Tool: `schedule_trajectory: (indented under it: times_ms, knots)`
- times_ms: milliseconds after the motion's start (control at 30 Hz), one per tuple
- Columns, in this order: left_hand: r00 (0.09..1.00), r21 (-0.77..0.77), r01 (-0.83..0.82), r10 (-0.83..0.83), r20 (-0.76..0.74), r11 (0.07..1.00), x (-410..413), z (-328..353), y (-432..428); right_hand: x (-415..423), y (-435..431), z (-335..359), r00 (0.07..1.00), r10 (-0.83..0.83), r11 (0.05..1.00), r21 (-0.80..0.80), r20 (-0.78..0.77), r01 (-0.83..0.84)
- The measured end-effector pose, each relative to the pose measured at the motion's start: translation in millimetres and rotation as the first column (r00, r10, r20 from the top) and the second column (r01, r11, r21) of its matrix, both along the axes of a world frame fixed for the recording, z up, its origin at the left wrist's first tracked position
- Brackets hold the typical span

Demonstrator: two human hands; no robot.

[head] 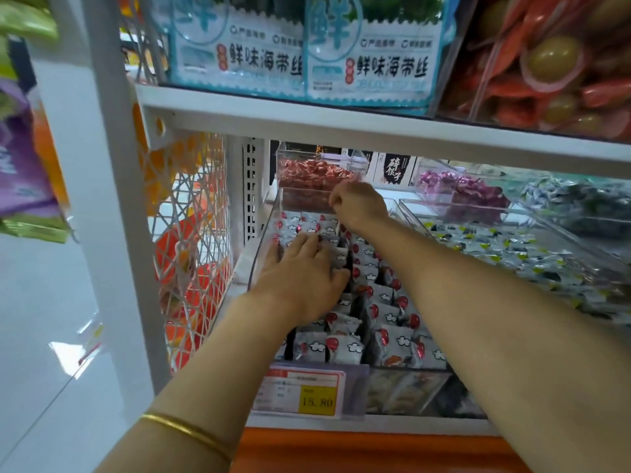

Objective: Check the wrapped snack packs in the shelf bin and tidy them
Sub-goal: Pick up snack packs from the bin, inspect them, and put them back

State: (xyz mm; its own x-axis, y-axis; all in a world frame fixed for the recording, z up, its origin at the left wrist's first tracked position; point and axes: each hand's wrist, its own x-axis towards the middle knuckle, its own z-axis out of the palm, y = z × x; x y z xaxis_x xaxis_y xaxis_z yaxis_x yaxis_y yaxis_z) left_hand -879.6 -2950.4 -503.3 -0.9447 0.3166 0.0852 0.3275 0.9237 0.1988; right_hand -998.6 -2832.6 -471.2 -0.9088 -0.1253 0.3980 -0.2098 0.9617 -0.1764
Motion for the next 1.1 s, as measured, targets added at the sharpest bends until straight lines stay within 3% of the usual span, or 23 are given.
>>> schedule_trajectory:
  times_ms: [67, 167, 267, 333, 400, 500, 600, 667, 767, 867, 1100]
  knots:
    - [1.000, 0.006, -0.001, 0.001, 0.003, 1.000, 0.8, 0.9, 0.7, -3.0, -5.6, -5.3, 0.992, -0.092, 0.986, 0.129, -0.089, 0.103]
    - [1.000, 0.017, 0.000, 0.000, 0.010, 1.000, 1.5, 1.6, 0.6, -6.0, -10.2, -11.0, 0.994, -0.085, 0.956, 0.275, -0.071, 0.102]
    - [1.000, 0.032, -0.005, 0.005, 0.008, 0.999, 1.3, 1.6, 0.1, -6.5, -11.3, -10.2, 0.995, -0.084, 0.951, 0.294, -0.059, 0.098]
    - [1.000, 0.054, -0.007, 0.008, -0.015, 0.998, 2.3, 2.5, -0.1, -5.1, -9.3, -4.3, 0.993, -0.097, 0.983, 0.147, -0.073, 0.107]
    - [0.999, 0.099, -0.015, 0.020, -0.048, 0.995, 5.1, 5.4, -0.4, 0.8, -4.2, 6.8, 0.997, -0.066, 0.984, -0.166, -0.029, 0.061]
    - [0.997, 0.178, -0.018, 0.031, -0.069, 0.984, 14.2, 13.3, -0.6, 25.4, 3.9, 23.1, 0.998, -0.030, 0.853, -0.522, -0.059, -0.006]
    - [0.996, 0.333, -0.035, 0.062, -0.070, 0.942, 30.0, 25.4, -1.0, 66.8, 13.8, 33.8, 0.983, -0.061, 0.691, -0.718, -0.174, -0.085]
    - [0.989, 0.473, -0.048, 0.108, -0.101, 0.880, 40.7, 31.0, -1.4, 102.3, 24.8, 35.1, 0.986, -0.033, 0.553, -0.825, -0.164, -0.119]
    - [0.993, 0.664, -0.058, 0.110, -0.036, 0.745, 59.3, 37.4, -0.7, 161.5, 45.7, 28.2, 0.987, 0.044, 0.338, -0.928, -0.152, -0.158]
    - [0.996, 0.821, -0.071, -0.004, 0.089, 0.566, 71.3, 39.0, 1.4, 206.0, 62.1, 17.7, 0.983, 0.120, 0.092, -0.985, -0.138, -0.149]
    - [0.975, 0.964, -0.136, -0.142, 0.171, 0.228, 82.3, 32.7, 8.3, 238.9, 82.3, 1.7, 0.960, 0.267, -0.145, -0.988, -0.081, -0.043]
